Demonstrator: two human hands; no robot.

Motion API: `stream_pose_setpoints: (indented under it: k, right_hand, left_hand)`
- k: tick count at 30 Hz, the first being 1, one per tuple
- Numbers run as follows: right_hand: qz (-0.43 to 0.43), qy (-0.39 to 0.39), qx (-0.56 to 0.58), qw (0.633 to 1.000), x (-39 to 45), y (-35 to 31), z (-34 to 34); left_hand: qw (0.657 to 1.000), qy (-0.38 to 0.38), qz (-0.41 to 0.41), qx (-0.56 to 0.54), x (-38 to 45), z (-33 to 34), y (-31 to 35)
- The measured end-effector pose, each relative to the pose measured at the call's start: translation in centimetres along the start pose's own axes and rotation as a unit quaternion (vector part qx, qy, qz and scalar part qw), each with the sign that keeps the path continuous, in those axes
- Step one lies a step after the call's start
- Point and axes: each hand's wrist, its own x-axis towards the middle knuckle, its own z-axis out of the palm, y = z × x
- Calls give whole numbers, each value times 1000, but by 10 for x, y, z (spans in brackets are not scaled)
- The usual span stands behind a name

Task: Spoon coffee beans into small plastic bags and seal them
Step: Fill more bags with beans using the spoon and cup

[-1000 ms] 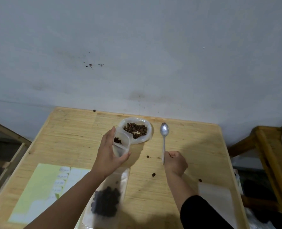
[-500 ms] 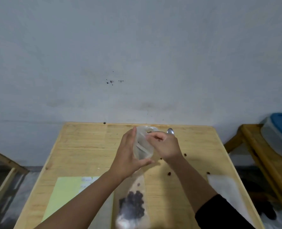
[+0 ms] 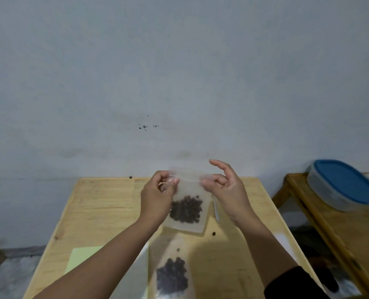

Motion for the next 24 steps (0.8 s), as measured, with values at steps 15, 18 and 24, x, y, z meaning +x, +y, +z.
stream_pose_setpoints:
  k: [15,18,24]
  right_hand:
    - [-57,-59,-65,994,14,-8,-34]
    - [-67,-35,-77,994,19,-5,-33]
    - [-35,-64,-75,994,27,-1,-32]
  left_hand:
    - [991,-94,81,54,-2,1,35]
    - [992,-72,77,75,-3,8,34]
    - [994,-52,58,78,1,10,35]
